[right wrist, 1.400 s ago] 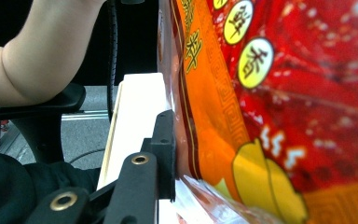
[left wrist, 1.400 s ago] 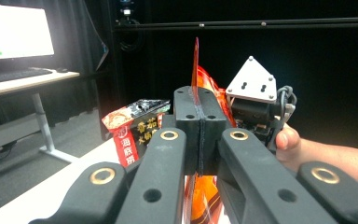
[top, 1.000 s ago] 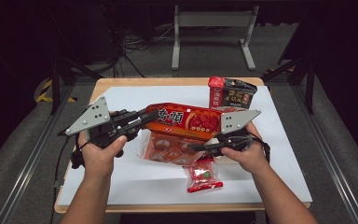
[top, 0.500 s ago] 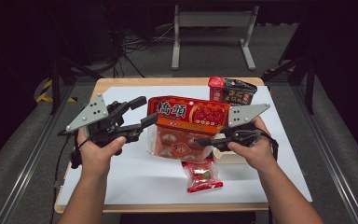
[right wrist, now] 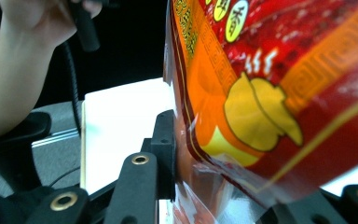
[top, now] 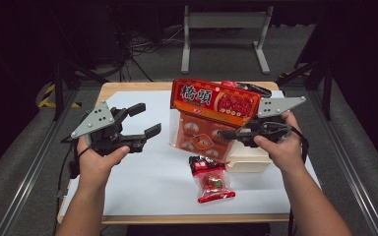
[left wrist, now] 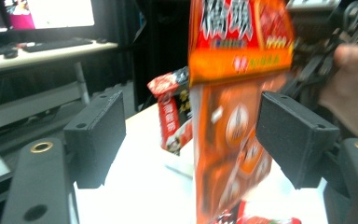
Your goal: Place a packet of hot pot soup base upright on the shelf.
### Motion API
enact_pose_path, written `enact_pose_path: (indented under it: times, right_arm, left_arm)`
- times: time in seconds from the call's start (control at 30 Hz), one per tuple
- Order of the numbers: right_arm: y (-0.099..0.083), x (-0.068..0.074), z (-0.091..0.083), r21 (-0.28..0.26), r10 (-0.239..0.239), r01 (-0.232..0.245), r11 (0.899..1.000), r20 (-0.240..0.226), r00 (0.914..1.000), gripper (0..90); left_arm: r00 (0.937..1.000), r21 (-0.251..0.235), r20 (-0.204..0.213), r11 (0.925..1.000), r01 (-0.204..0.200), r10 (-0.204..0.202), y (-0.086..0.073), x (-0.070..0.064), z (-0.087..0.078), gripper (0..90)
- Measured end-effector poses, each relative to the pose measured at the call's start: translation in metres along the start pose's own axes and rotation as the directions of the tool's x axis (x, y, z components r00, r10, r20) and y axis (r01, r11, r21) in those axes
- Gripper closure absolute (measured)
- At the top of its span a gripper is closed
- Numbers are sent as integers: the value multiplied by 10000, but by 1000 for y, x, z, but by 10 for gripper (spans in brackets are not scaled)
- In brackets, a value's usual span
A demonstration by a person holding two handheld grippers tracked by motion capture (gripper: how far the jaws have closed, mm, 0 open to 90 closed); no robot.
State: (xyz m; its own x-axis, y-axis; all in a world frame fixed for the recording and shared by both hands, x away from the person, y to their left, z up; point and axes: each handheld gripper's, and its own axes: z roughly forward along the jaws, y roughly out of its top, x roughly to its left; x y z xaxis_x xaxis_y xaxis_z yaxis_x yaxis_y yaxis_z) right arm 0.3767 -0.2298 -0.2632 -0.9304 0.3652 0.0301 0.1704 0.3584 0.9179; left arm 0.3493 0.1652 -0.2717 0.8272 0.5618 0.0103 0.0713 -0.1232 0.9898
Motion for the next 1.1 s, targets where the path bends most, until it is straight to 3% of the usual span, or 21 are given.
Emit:
enact_pose_path:
  times: [0.3,0.5,0.77,1.1]
  right_arm:
    - [3,-15,-21,21,351,-356,9994,1149,9928,707]
    - [2,-23,-30,-85,491,-484,9988,1562,9865,706]
    - [-4,-33,-46,-110,696,-691,9976,2459,9668,706]
    - [-10,-39,-58,-90,787,-799,9968,3129,9465,706]
  left_arm:
    - [9982,477,-412,9978,462,-442,-16,17,-1,217]
    - [9965,708,-667,9959,558,-511,-24,25,-1,212]
    - [9924,1048,-1130,9926,611,-491,-34,34,-2,206]
    - [9913,1123,-1179,9910,724,-591,-38,37,-1,204]
